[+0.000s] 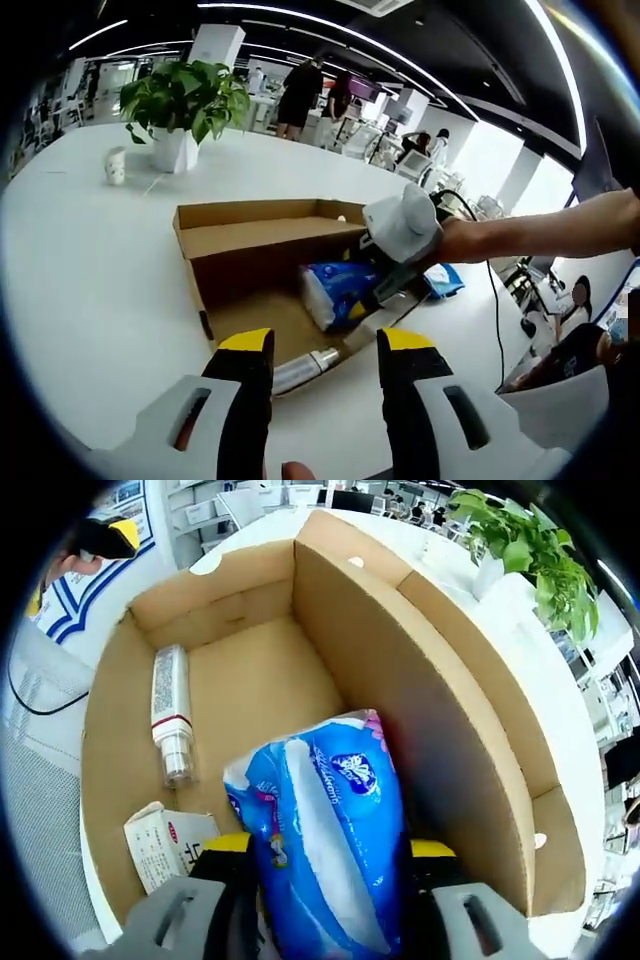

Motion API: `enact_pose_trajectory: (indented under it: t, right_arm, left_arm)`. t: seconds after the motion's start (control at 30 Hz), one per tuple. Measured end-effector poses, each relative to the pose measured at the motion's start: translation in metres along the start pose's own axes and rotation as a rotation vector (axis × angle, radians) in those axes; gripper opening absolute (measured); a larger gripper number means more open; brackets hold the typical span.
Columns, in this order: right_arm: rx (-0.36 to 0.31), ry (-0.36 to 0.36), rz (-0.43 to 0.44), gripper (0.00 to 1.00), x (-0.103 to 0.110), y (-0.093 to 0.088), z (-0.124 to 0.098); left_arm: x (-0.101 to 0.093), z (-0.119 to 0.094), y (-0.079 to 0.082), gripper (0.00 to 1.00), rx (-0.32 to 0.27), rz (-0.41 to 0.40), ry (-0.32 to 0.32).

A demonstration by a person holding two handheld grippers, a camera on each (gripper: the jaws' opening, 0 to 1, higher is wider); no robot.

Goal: Operate the shoe box by opening the lid, removing the specified soft item, and placing it in the target area until the item is outside and the box remains undamaged.

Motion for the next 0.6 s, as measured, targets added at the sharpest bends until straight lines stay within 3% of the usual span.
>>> enact_pose_trajectory:
  t: [0.23,0.43,0.6]
  right_arm:
    - [-0.024,-0.007,0.038,0.32,0.002,0.000,-0.003]
    - [-0.084,0.017,0.122,0.29,0.002,0.004,-0.016]
    - [-0.118,0.017,0.124,0.28,0.006,0.006,-0.027]
  left_arm:
    - [0.008,0.002,-0.002,0.40,0.001,-0.018,0.004]
    - [0.004,0.001,0.000,0.40,-0.007,-0.014,0.005]
    - [0.003,0.000,0.000,0.40,-0.008,-0.014,0.004]
Point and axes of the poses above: the point that each gripper's makers call its tool centre point, and the gripper's own axes: z roughly forward along the fingers, x roughly to its left, y roughly out of its top, the point moved 6 cm from there along -z, roughly backward along the fingers, and after that the axes turned 14 degrees about z, right-handed, at the moved point
